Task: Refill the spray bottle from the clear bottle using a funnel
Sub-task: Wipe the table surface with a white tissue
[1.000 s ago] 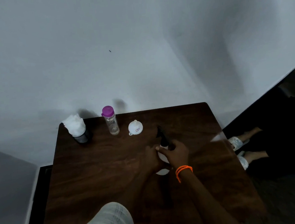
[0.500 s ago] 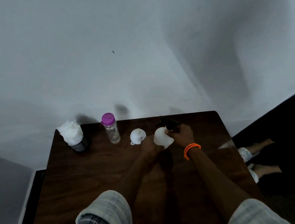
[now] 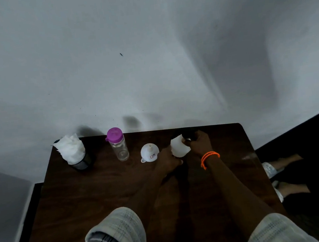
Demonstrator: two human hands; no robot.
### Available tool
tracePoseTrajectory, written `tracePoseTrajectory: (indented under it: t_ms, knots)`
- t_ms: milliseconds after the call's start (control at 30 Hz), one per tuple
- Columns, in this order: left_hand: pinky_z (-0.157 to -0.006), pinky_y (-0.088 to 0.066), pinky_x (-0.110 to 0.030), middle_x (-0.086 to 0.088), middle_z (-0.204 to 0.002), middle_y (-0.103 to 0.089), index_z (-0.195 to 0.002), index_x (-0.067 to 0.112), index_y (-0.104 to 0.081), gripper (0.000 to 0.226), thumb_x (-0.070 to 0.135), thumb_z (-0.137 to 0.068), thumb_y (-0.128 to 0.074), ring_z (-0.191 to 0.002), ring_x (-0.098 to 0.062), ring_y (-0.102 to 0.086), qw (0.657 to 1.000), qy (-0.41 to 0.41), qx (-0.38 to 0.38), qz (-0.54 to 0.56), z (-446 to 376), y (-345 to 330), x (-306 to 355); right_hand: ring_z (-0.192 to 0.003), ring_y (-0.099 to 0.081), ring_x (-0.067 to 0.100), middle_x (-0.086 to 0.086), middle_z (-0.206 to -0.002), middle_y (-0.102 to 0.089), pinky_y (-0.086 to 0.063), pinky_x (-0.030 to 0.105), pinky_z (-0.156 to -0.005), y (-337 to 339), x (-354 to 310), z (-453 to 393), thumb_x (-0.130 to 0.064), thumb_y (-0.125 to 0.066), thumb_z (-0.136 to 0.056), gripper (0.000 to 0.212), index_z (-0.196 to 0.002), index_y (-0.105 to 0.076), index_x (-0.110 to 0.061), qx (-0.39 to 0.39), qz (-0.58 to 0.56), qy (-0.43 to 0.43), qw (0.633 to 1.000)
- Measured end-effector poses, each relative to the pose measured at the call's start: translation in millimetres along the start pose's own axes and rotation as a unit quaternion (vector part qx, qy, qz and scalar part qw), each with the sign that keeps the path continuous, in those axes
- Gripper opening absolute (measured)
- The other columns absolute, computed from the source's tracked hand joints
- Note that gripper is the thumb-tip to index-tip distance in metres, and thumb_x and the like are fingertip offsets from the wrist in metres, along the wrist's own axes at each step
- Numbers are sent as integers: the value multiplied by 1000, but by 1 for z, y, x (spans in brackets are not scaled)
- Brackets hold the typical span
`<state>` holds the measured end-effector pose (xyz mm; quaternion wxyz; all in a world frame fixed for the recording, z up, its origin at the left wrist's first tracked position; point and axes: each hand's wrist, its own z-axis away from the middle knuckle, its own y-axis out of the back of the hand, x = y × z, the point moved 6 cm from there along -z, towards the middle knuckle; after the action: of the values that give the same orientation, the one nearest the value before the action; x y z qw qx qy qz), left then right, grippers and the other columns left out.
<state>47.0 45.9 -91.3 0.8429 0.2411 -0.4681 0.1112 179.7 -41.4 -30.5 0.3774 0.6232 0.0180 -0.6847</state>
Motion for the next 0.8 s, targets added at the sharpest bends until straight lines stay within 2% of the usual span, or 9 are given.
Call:
tracePoseTrajectory:
  t_ms: [133,267,400,433,500,533,600,700,800]
  knots:
    - [-95,-57,-42,-4,-123,-68,-132,12,-57,72,9,-65,-84,-114,-22,-64,1000,5,-7,20,-4,-5,-6,-105,-65,22,19,-115,-71,-49,27,-85,-3,1,1,9,-76,-80,36,-115,-68,5,0,-13,0,1000]
    - [-99,-54,-39,-3,-127,-66,-133,10,-57,67,11,-71,-84,-118,-22,-63,999,5,0,33,10,-3,-9,-106,-64,19,15,-116,-70,-50,11,-77,-7,4,5,8,-76,-80,39,-118,-68,3,2,-6,15,1000]
    - [-93,-51,-28,-11,-128,-63,-132,3,-58,53,6,-82,-76,-118,-26,-61,993,76,40,80,37,18,-33,-107,-60,20,6,-115,-63,-51,36,-91,-15,25,22,0,-87,-71,58,-123,-61,-3,77,-62,-67,993]
    - [-93,-50,-28,-13,-127,-65,-128,3,-61,45,7,-85,-73,-117,-28,-62,992,89,50,72,44,27,-41,-104,-61,23,7,-109,-63,-51,37,-90,-18,29,33,-2,-88,-70,53,-117,-63,-2,113,-74,-100,986]
    - [-93,-50,-29,-15,-119,-69,-119,2,-68,31,6,-89,-66,-112,-30,-65,989,94,90,66,60,50,-58,-94,-66,32,10,-91,-64,-53,40,-85,-30,39,58,-7,-87,-73,26,-82,-63,-8,169,-65,-139,974]
    - [-96,-52,-34,-16,-115,-70,-116,2,-69,27,5,-90,-64,-108,-30,-66,986,102,111,74,68,63,-67,-91,-67,34,12,-86,-66,-55,43,-85,-41,48,69,-8,-85,-75,27,-70,-59,-13,169,-59,-155,972]
    - [-97,-53,-38,-14,-109,-73,-108,5,-72,22,5,-88,-65,-98,-28,-68,974,135,149,101,86,88,-88,-90,-69,37,16,-87,-71,-56,49,-88,-77,64,92,-12,-83,-77,28,-66,-58,-17,111,-65,-204,970]
    - [-93,-55,-39,-9,-95,-77,-88,20,-77,11,13,-84,-69,-93,-26,-72,953,169,227,111,112,134,-114,-84,-71,38,17,-81,-73,-58,53,-86,-135,80,120,-15,-85,-75,22,-69,-64,-13,18,-39,-259,965]
    - [-88,-57,-36,0,-86,-77,-84,25,-78,12,17,-79,-69,-85,-18,-73,931,163,309,106,143,189,-128,-75,-71,34,15,-76,-73,-61,48,-74,-189,50,146,-12,-84,-75,16,-71,-69,-15,-68,-15,-207,976]
